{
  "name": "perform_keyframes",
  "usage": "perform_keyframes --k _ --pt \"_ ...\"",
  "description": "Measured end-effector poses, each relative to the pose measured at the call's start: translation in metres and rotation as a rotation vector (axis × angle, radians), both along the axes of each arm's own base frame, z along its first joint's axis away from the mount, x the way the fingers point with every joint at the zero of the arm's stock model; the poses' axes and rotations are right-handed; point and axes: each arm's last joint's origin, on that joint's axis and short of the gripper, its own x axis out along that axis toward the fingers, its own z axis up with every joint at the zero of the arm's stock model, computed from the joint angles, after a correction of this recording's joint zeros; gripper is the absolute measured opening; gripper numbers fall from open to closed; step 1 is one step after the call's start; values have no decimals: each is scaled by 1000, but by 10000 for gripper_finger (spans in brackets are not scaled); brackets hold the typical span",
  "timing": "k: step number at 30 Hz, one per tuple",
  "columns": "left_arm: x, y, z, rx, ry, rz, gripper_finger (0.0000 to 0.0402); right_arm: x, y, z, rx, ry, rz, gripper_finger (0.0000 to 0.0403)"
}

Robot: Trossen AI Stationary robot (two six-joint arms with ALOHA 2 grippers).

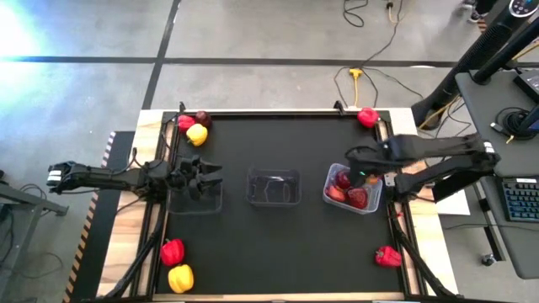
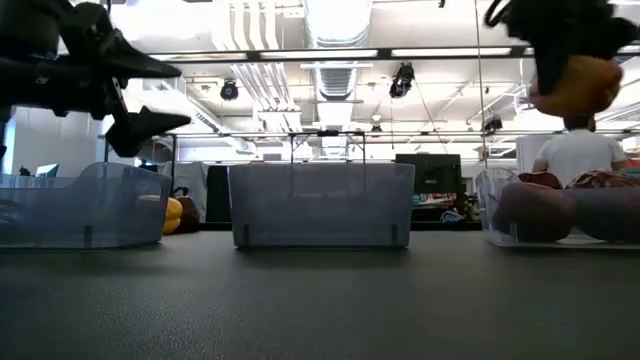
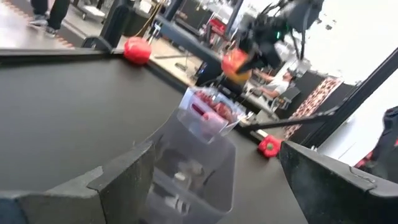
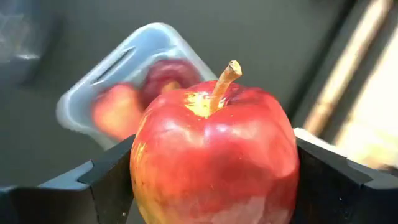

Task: Sort produce into baskets
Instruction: Put the red apple into the transparent bin

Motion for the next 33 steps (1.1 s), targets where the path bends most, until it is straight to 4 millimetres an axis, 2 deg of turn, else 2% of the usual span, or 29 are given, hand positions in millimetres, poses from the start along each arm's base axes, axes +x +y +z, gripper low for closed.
perform_keyframes --k 2,5,8,11,14,18,21,26,30,33 --pt "0 0 2 0 -17 0 327 -6 6 -9 8 7 -47 340" --pt "0 0 4 -17 -40 0 327 -16 7 -30 -13 127 -79 341" --pt "1 0 6 -109 -75 -1 327 -16 6 -49 -15 152 -83 341" --pt "1 -1 7 -187 -98 -28 327 -10 5 -67 3 142 -7 342" --pt "1 -2 7 -244 -102 -64 327 -11 3 -88 -39 243 -16 342" --pt "1 -2 8 -271 -117 -70 327 5 -1 -90 -113 278 57 351" --pt "1 -2 11 -270 -143 -74 327 16 -3 -96 -51 306 126 368" --pt "0 -1 12 -269 -165 -37 327 25 -6 -102 -25 364 122 377" --pt "0 0 18 -265 -225 4 327 34 -6 -93 1 340 154 379" --pt "-1 0 23 -251 -279 -3 327 43 -5 -74 5 284 193 379"
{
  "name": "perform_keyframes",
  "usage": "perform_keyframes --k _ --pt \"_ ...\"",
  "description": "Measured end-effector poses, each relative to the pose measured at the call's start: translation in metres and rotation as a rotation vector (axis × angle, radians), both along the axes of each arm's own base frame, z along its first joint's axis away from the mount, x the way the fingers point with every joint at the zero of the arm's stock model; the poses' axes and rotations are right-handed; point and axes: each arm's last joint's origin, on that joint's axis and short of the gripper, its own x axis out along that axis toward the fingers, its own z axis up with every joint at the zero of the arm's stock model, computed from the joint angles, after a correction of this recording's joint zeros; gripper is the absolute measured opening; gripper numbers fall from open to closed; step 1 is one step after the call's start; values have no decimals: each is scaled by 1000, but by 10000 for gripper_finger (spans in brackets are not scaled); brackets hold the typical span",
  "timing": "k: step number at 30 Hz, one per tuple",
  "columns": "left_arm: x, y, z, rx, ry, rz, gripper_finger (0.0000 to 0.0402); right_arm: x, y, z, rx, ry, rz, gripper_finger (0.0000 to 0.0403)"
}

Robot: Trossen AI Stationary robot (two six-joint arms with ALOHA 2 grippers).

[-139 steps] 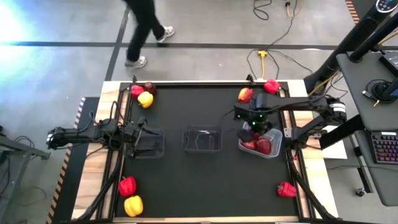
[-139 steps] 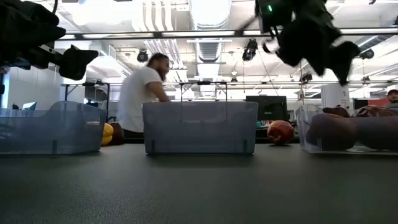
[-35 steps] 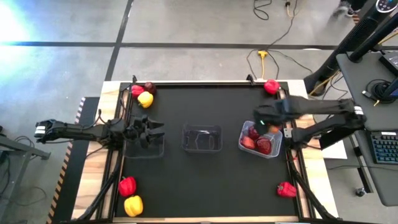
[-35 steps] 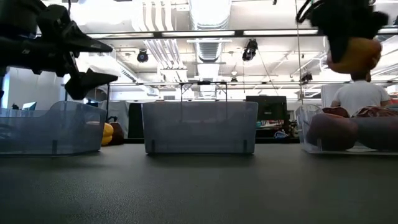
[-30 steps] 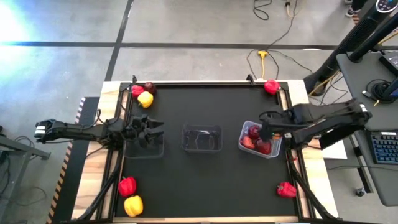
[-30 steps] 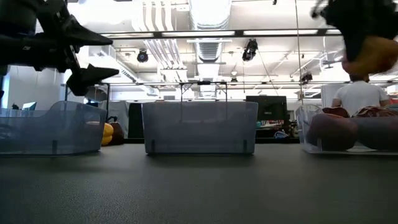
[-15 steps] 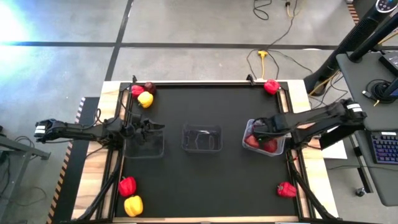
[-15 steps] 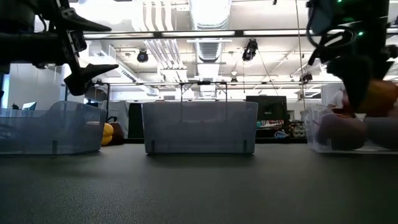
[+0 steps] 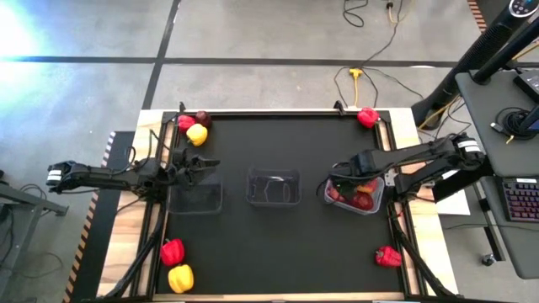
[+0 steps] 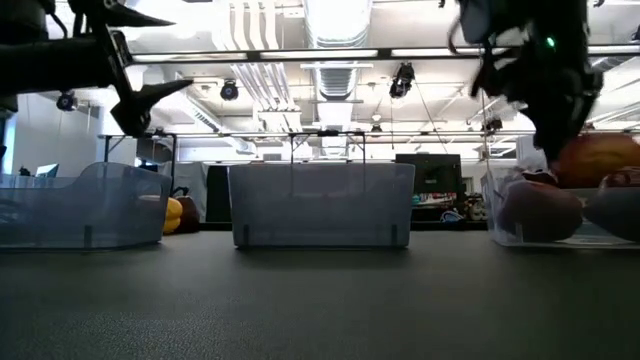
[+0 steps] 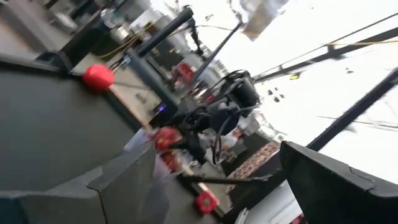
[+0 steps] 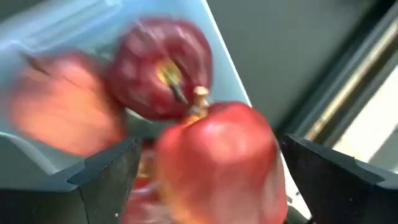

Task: Sort produce into baskets
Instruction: Put the red apple into the transparent bin

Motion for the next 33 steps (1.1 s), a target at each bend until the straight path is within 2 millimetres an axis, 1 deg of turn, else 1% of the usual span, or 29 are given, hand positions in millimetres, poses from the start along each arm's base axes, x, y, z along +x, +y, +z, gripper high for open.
perform_keyframes --k 4,6,9,11,15,18,22,25,29,31,33 --pt "1 0 1 9 -13 9 327 7 0 30 16 -42 69 379" --pt "2 1 -1 -1 5 28 327 7 1 44 27 -60 69 379" --pt "4 1 -3 -4 28 34 327 3 1 57 24 -69 -17 379" --pt "6 1 -5 -4 41 34 327 0 1 59 20 -76 -109 379" --pt "7 0 -2 31 11 22 327 -3 3 50 58 -75 -282 370" --pt "8 0 3 68 -41 15 326 -5 3 42 40 -56 -381 340" --pt "9 0 5 79 -59 18 327 -10 3 28 11 -18 -487 276" --pt "11 0 2 79 -39 17 326 -15 3 12 -5 26 -538 220" --pt "13 0 -1 79 -11 16 326 -16 2 -14 -11 10 -549 154" --pt "14 0 -2 75 0 14 326 -15 3 -22 1 -16 -549 127" --pt "15 0 -3 71 6 13 326 -14 3 -26 0 -31 -553 106"
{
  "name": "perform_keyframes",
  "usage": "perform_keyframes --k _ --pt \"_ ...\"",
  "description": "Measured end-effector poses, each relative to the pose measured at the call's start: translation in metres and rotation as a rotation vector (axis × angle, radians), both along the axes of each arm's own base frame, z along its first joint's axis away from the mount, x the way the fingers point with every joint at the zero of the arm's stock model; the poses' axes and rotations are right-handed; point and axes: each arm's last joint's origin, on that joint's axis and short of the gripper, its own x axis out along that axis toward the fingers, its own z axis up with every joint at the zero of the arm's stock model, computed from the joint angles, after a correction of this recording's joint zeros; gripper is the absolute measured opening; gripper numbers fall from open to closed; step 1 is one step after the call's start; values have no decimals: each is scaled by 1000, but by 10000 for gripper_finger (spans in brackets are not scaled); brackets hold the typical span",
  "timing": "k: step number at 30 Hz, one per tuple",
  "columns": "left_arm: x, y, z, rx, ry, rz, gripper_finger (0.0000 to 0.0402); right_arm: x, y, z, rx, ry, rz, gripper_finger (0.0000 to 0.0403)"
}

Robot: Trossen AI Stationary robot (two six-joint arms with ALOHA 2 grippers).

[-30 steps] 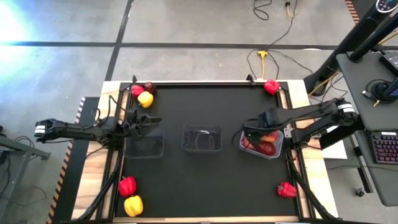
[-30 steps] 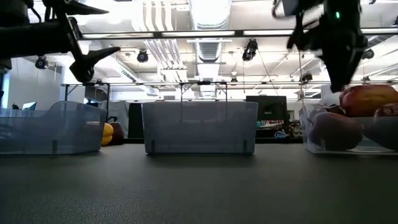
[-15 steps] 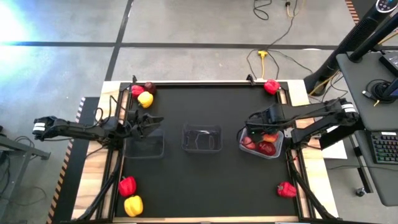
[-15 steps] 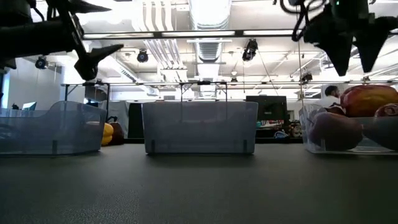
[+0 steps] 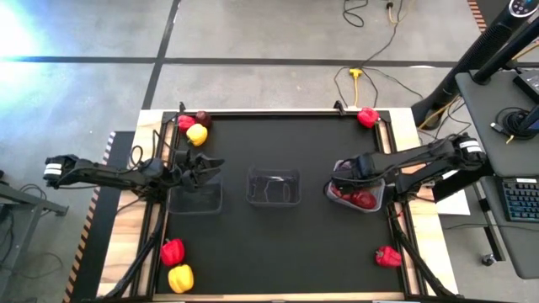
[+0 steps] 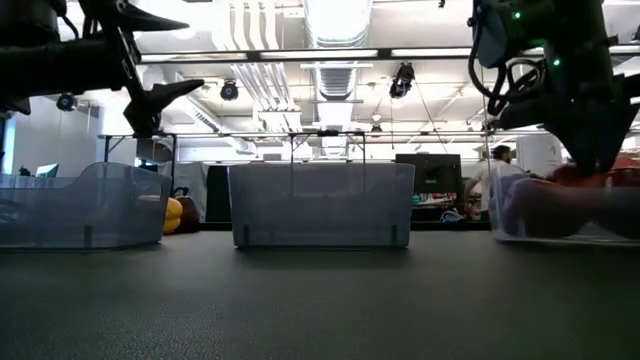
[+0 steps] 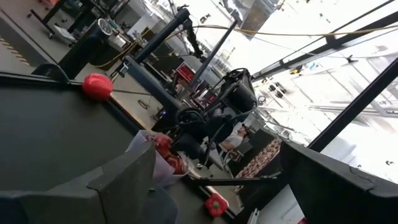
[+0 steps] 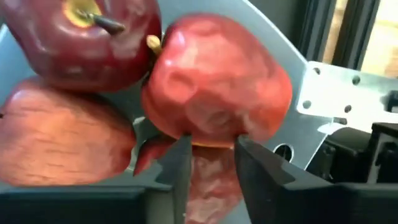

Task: Sort produce into baskets
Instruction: Put the red apple into the transparent bin

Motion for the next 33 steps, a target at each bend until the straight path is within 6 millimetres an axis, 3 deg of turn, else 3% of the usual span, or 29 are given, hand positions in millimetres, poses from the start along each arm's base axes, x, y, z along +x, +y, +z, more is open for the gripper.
perform_keyframes --k 4,8,13,16,18,22,27,33 --pt "0 1 0 -18 -2 18 326 0 0 2 -7 1 29 80" --pt "4 4 0 -76 56 54 326 5 0 22 9 -30 78 81" --pt "16 12 8 -82 428 118 326 13 -3 53 -98 -92 131 103" --pt "20 16 25 -34 593 174 326 16 -7 61 -160 -125 126 112" --pt "24 17 40 2 647 220 326 14 -11 57 -165 -106 106 112" --pt "35 19 63 60 677 243 326 4 -20 30 -166 -9 39 102" --pt "48 20 71 91 704 237 326 0 -20 -5 -134 -34 21 89" --pt "54 18 70 122 657 202 326 -2 -20 -5 -161 -19 21 86"
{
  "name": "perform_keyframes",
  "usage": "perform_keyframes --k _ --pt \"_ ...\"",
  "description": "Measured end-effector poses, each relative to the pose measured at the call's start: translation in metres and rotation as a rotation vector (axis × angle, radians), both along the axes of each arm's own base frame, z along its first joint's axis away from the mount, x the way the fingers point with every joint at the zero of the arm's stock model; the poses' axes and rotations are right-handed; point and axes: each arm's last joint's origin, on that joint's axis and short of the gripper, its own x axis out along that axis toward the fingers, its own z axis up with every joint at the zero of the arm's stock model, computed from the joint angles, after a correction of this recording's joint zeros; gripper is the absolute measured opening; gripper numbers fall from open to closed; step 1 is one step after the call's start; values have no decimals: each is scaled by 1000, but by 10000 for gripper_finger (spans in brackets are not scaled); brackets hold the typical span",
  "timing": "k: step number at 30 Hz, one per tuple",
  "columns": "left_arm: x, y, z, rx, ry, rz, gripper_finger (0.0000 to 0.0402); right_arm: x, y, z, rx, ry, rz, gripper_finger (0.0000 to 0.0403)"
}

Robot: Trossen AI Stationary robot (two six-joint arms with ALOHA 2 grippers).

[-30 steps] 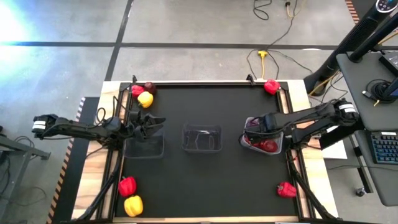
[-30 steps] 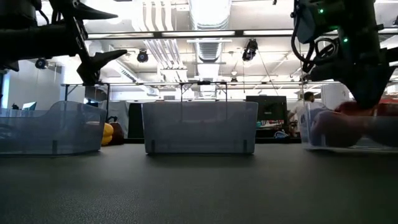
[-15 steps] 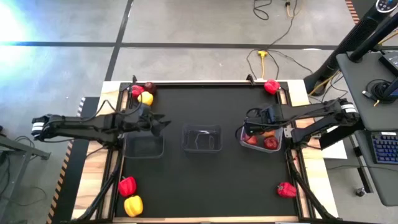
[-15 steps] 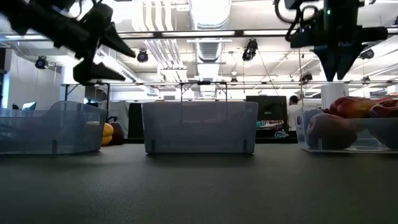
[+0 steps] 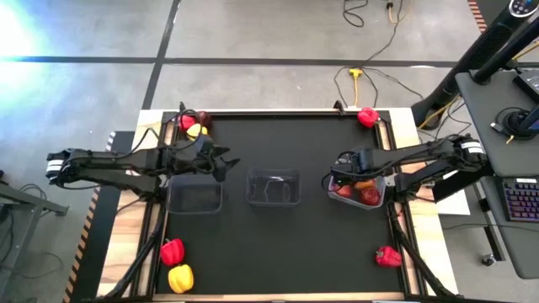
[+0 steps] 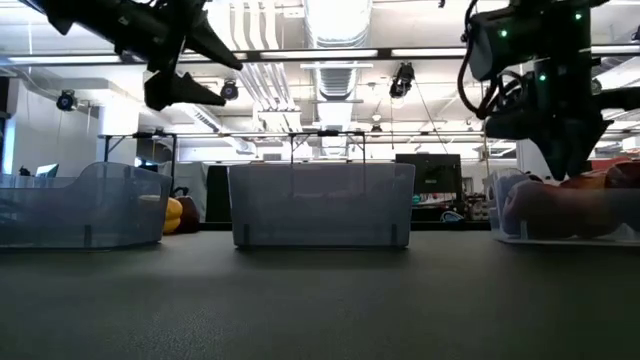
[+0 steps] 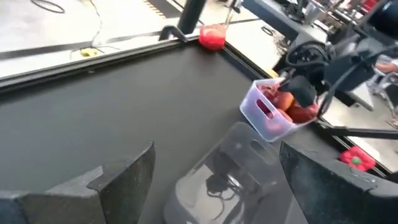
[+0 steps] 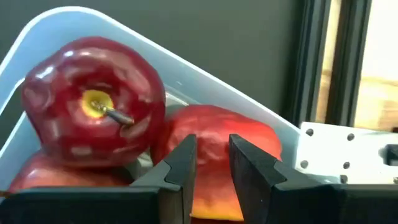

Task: Sort produce into baskets
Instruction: Put the red apple into the transparent bin

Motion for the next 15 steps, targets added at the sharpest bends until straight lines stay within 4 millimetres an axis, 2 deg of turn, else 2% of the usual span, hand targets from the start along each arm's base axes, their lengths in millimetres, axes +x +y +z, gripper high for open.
perform_keyframes --k 6,15 --pt "-1 11 -8 -47 98 55 326 9 -3 41 -79 -94 37 104" --pt "-17 75 -14 -184 550 320 325 33 -7 100 -293 -274 208 144"
